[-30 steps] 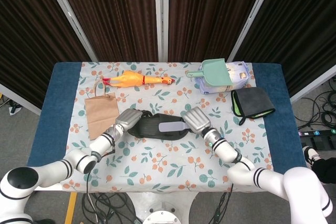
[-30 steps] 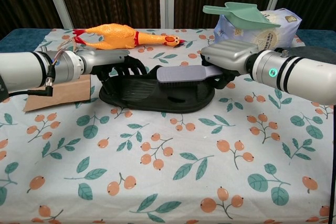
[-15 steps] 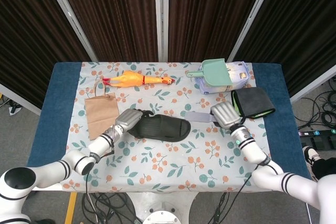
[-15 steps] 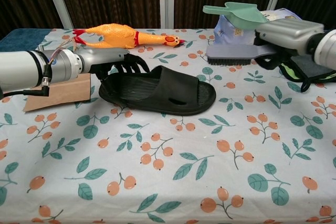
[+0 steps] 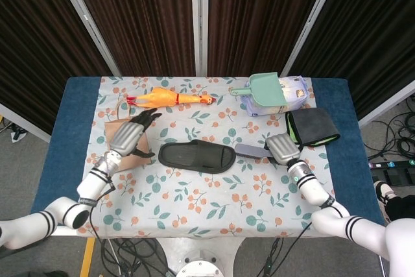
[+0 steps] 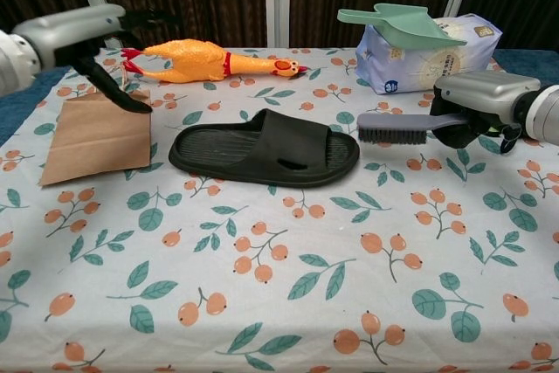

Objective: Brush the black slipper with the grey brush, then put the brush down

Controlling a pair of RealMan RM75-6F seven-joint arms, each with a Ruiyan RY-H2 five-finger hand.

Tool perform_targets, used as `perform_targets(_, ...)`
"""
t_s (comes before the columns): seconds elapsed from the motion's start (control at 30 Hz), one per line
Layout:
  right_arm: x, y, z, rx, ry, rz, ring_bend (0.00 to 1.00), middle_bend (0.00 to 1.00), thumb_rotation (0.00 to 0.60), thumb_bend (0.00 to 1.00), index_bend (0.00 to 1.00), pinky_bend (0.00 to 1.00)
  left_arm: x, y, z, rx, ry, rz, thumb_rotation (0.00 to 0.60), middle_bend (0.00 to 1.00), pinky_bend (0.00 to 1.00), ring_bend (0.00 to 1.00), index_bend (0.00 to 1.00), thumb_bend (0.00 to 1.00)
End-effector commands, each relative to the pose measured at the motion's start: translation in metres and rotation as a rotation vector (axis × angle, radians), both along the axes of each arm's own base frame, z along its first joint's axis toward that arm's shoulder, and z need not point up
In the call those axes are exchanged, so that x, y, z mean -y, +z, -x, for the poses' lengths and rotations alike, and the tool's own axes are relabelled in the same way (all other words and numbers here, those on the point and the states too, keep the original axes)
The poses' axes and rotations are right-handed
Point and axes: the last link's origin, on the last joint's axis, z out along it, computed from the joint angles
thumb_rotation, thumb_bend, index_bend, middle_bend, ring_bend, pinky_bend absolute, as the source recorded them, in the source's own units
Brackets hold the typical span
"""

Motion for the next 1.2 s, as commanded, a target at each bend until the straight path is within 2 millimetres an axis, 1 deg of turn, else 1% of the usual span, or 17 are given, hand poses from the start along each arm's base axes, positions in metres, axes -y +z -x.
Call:
perform_targets(0.03,0.001,-0.002,-0.001,-0.007,0.0,-0.004,0.53,0.56,0.6,0.32,0.53,0.6,0.007,0.031,0.021,0.014,0.058,-0.088,0.6,0.0,0.18,0.01,0.11,0.03)
perform_targets(0.07,0.0,-0.003,-0.001,-0.007,-0.004,-0.006,0.47,0.5,0.6,0.26,0.45,0.53,0.009,0.04,0.027,0.016,0.074,-0.11,0.6,0.0,0.18,0.01,0.11,0.03)
perform_targets(0.13,0.0,-0.003,0.0,-0.019,-0.006,-0.007,0.34,0.39,0.6,0.15,0.3,0.43,0.014,0.05,0.037,0.016,0.099,-0.14,0.6,0.0,0.18,0.01,0.11,0.03)
perform_targets(0.2,-0.002,0.0,0.003,-0.033,-0.01,-0.004,0.25,0.3,0.6,0.09,0.18,0.34,0.021,0.06,0.05,0.005,0.131,-0.169,0.6,0.0,0.18,0.01,0.11,0.03)
perform_targets(0.3,-0.005,0.007,0.004,-0.027,-0.019,0.007,0.15,0.2,0.6,0.04,0.04,0.24,0.032,0.073,0.068,-0.024,0.167,-0.195,0.6,0.0,0.18,0.01,0.11,0.03)
perform_targets(0.33,-0.006,0.011,0.005,-0.021,-0.02,0.014,0.11,0.16,0.6,0.04,0.01,0.2,0.036,0.076,0.074,-0.035,0.177,-0.201,0.6,0.0,0.18,0.01,0.11,0.03)
perform_targets(0.43,-0.009,0.03,0.007,-0.011,-0.018,0.053,0.07,0.11,0.6,0.03,0.0,0.15,0.051,0.09,0.093,-0.079,0.21,-0.222,0.6,0.01,0.18,0.01,0.11,0.03)
perform_targets(0.57,-0.017,0.069,0.015,0.016,-0.024,0.14,0.06,0.1,0.6,0.03,0.0,0.14,0.074,0.109,0.117,-0.137,0.26,-0.252,0.6,0.02,0.18,0.01,0.11,0.03)
perform_targets(0.63,-0.024,0.087,0.019,0.036,-0.028,0.182,0.06,0.11,0.6,0.06,0.0,0.14,0.085,0.116,0.125,-0.163,0.28,-0.263,0.6,0.04,0.18,0.01,0.11,0.03)
perform_targets(0.7,-0.038,0.108,0.026,0.065,-0.03,0.231,0.08,0.14,0.6,0.13,0.0,0.14,0.099,0.125,0.133,-0.205,0.298,-0.277,0.6,0.07,0.18,0.01,0.11,0.03)
perform_targets(0.73,-0.048,0.119,0.031,0.083,-0.034,0.257,0.09,0.16,0.6,0.15,0.0,0.15,0.107,0.13,0.135,-0.232,0.303,-0.293,0.6,0.07,0.18,0.01,0.11,0.03)
perform_targets(0.8,-0.065,0.133,0.04,0.113,-0.051,0.29,0.11,0.18,0.6,0.21,0.0,0.18,0.119,0.136,0.136,-0.258,0.315,-0.323,0.6,0.08,0.18,0.01,0.11,0.03)
perform_targets(0.9,-0.095,0.152,0.054,0.142,-0.071,0.342,0.11,0.17,0.6,0.27,0.0,0.19,0.138,0.144,0.137,-0.287,0.334,-0.375,0.6,0.08,0.18,0.01,0.11,0.03)
perform_targets(0.97,-0.117,0.161,0.061,0.149,-0.076,0.376,0.11,0.17,0.6,0.28,0.0,0.19,0.151,0.148,0.137,-0.304,0.345,-0.403,0.6,0.08,0.18,0.01,0.12,0.03)
perform_targets(1.07,-0.147,0.169,0.066,0.141,-0.072,0.41,0.11,0.17,0.6,0.28,0.0,0.19,0.169,0.15,0.137,-0.325,0.37,-0.428,0.6,0.08,0.18,0.01,0.12,0.03)
perform_targets(1.17,-0.172,0.17,0.068,0.14,-0.089,0.428,0.11,0.16,0.6,0.28,0.0,0.19,0.186,0.148,0.13,-0.333,0.373,-0.432,0.6,0.08,0.18,0.01,0.12,0.03)
perform_targets(1.2,-0.177,0.17,0.068,0.143,-0.094,0.431,0.1,0.16,0.6,0.28,0.0,0.19,0.19,0.147,0.126,-0.327,0.369,-0.431,0.6,0.08,0.18,0.01,0.12,0.03)
